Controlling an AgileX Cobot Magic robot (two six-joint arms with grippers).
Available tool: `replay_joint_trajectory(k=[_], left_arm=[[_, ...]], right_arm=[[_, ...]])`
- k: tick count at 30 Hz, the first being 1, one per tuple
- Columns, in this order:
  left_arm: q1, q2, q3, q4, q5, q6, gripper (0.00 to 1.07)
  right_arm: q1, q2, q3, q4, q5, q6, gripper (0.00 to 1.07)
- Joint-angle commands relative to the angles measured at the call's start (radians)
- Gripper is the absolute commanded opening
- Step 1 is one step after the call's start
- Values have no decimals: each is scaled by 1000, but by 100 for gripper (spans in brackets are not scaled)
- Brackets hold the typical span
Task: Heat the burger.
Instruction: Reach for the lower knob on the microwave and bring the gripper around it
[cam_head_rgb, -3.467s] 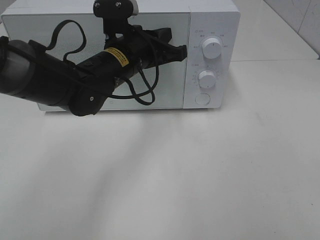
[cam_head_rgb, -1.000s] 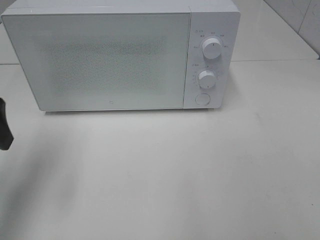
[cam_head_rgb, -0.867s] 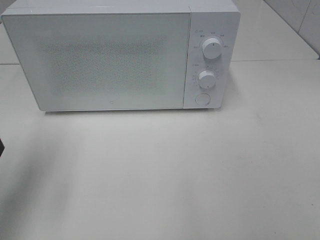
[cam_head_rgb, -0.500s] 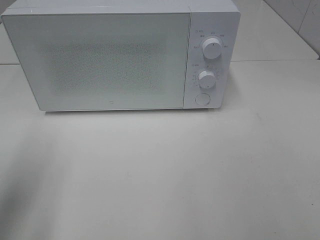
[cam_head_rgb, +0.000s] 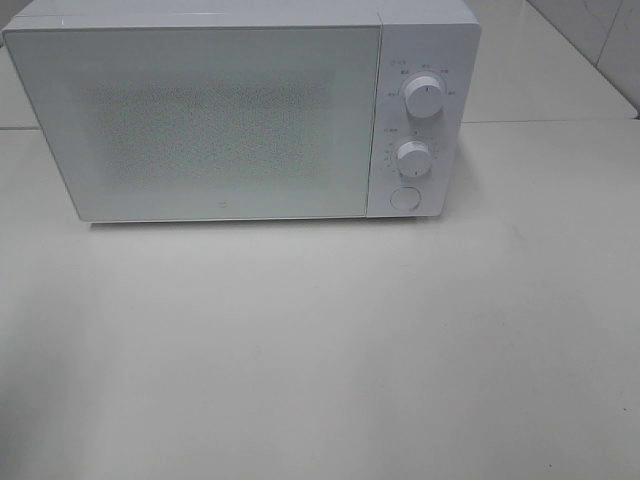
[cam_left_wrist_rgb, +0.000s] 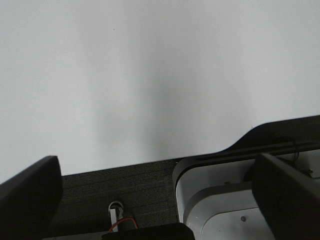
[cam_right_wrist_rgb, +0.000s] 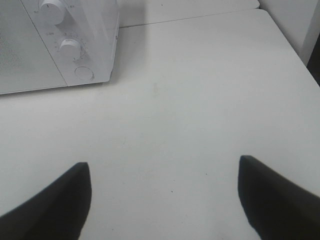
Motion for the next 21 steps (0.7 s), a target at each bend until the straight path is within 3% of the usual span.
replay_joint_trajectory(k=[1, 12, 21], left_arm=[[1, -26, 6, 0, 3, 3, 98], [13, -293, 6, 0, 2, 3, 98], [165, -568, 6, 0, 1, 3, 98]], right_arm=[[-8, -25, 1, -4, -12, -14, 75], [-8, -25, 1, -4, -12, -14, 74], [-8, -25, 1, -4, -12, -14, 74]])
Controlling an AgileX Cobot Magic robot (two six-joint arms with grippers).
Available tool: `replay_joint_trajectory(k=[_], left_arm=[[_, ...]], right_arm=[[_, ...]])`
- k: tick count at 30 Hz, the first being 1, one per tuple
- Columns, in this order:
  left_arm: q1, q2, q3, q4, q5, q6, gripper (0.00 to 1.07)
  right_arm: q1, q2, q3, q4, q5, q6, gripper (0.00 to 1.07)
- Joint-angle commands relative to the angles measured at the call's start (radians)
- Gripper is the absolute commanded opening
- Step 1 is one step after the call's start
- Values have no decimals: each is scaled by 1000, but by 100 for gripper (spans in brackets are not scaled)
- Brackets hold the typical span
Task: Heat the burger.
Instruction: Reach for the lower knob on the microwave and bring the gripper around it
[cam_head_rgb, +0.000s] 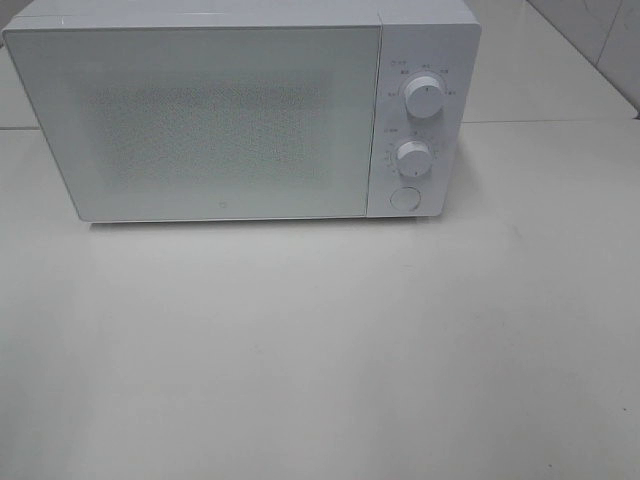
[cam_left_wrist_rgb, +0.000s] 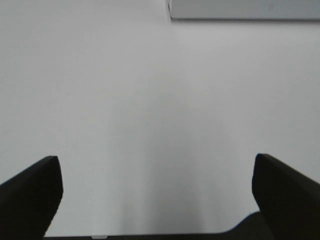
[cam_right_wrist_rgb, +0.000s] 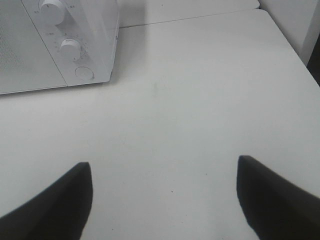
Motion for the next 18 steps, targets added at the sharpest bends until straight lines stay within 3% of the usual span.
replay_joint_trajectory(k=[1, 9, 18], left_arm=[[37, -87, 6, 0, -3, 0, 98], [66, -267, 6, 0, -3, 0, 98], [66, -295, 6, 0, -3, 0, 98]], right_arm=[[-8, -25, 1, -4, -12, -14, 74], [-8, -25, 1, -4, -12, -14, 74], [-8, -25, 1, 1, -12, -14, 74]])
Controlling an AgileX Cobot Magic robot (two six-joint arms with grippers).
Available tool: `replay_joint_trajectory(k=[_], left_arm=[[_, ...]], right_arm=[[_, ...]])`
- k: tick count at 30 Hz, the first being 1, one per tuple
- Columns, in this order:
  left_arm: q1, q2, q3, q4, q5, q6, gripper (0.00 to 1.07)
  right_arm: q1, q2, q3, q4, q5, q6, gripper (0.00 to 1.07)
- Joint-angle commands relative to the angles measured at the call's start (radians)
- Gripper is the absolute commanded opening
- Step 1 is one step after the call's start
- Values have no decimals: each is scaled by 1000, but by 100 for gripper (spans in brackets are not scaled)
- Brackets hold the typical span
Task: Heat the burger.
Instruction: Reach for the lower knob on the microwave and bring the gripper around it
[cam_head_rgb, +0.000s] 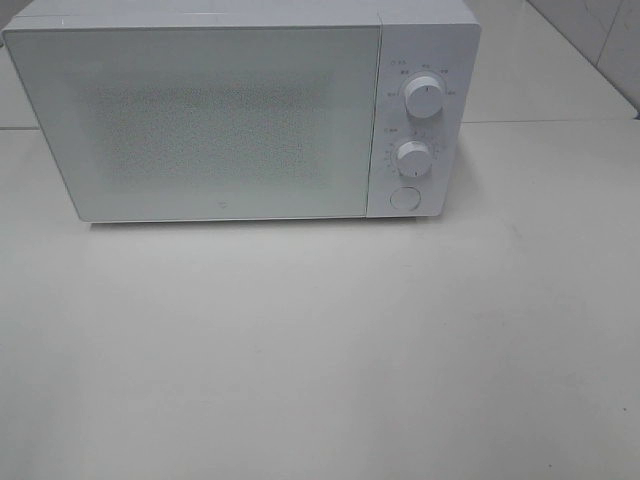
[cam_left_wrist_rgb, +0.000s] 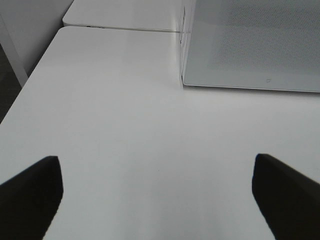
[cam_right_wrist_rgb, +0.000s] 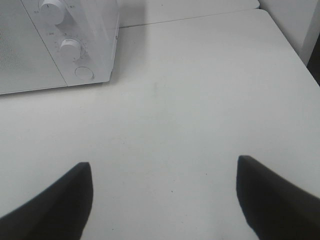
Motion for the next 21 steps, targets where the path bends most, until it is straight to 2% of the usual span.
replay_joint_trajectory(k=[1, 9, 21], left_arm=[[2, -27, 3, 0, -4, 0, 98], [2, -27, 3, 0, -4, 0, 98], [2, -21, 3, 6, -4, 0, 98]], right_arm=[[-8, -25, 1, 1, -12, -14, 74], [-8, -23, -7, 1, -21, -14, 74], [-8, 166, -11, 1, -237, 24, 74]])
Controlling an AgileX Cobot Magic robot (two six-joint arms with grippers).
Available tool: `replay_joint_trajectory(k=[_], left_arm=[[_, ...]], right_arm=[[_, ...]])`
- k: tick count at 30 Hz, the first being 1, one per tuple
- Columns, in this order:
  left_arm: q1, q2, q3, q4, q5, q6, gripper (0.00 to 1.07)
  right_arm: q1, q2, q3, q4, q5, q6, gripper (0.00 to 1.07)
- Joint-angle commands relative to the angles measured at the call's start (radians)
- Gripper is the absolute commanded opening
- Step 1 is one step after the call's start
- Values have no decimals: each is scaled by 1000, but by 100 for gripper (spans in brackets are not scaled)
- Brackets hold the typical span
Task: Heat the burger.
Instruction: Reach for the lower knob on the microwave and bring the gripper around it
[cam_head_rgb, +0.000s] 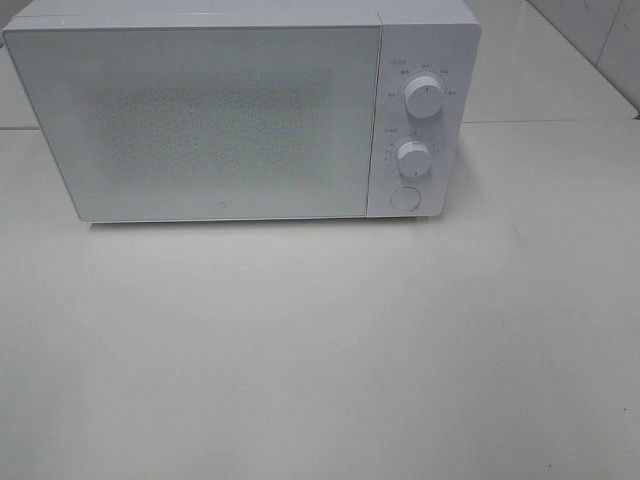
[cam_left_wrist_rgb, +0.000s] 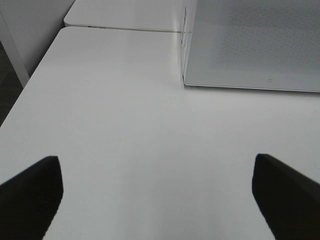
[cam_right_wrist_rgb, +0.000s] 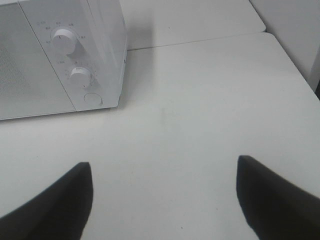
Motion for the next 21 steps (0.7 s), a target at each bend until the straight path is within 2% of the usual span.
replay_joint_trajectory(k=[1, 8, 13, 21], left_arm=[[2, -21, 3, 6, -4, 0, 98], [2, -21, 3, 6, -4, 0, 98], [2, -21, 3, 6, -4, 0, 98], [2, -21, 3, 6, -4, 0, 98]], right_arm=[[-8, 45, 14, -3, -92, 15, 74], [-8, 115, 68, 0, -234, 15, 74], [-8, 193, 142, 0, -420, 16, 74], [-8, 319, 194, 0, -627, 16, 74]])
